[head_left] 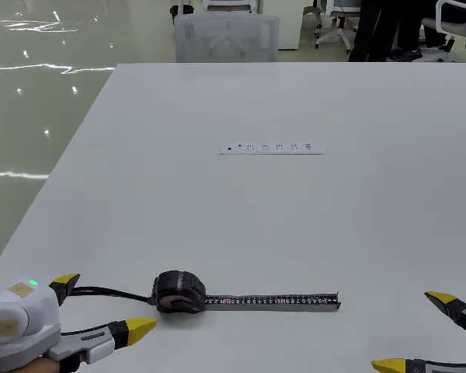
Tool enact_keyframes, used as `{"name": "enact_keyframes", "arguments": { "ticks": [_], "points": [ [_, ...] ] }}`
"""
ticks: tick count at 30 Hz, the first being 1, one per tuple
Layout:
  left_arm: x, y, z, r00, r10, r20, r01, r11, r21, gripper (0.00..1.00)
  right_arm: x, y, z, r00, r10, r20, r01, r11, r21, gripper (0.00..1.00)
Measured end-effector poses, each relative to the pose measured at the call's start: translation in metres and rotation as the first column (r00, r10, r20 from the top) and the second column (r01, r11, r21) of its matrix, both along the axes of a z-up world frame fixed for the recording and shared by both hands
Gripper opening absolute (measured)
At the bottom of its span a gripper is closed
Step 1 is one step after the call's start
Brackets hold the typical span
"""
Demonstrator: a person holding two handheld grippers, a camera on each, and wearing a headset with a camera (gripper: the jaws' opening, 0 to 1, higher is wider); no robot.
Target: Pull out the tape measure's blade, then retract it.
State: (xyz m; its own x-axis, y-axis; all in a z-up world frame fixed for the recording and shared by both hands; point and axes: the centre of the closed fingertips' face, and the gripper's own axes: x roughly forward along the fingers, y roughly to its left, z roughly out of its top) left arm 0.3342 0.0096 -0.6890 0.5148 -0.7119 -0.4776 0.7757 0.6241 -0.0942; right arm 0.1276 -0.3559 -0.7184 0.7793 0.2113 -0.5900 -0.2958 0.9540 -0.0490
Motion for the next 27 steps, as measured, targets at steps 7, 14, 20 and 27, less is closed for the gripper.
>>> {"name": "enact_keyframes", "arguments": {
  "ticks": [7,14,20,27],
  "points": [
    [0.001,-0.008,0.006,1.000,0.018,-0.010,-0.018,1.000,0.024,0.99,0.006,0.000,0.010,1.000,0.013,0.005,-0.013,1.000,-0.012,0.97],
    [0.002,-0.026,0.015,1.000,0.021,-0.020,-0.021,1.000,0.024,0.99,0.013,0.003,0.010,0.997,0.073,-0.013,-0.074,0.997,-0.028,0.94],
    [-0.004,-0.035,0.004,0.999,-0.001,-0.038,0.004,0.997,0.075,0.99,0.016,0.007,0.009,0.993,0.111,-0.038,-0.113,0.993,-0.038,0.94],
    [0.003,-0.051,0.011,0.995,0.068,-0.077,-0.067,0.998,0.017,0.99,0.019,0.012,0.006,0.987,0.146,-0.072,-0.149,0.988,-0.043,0.93]
  ]
}}
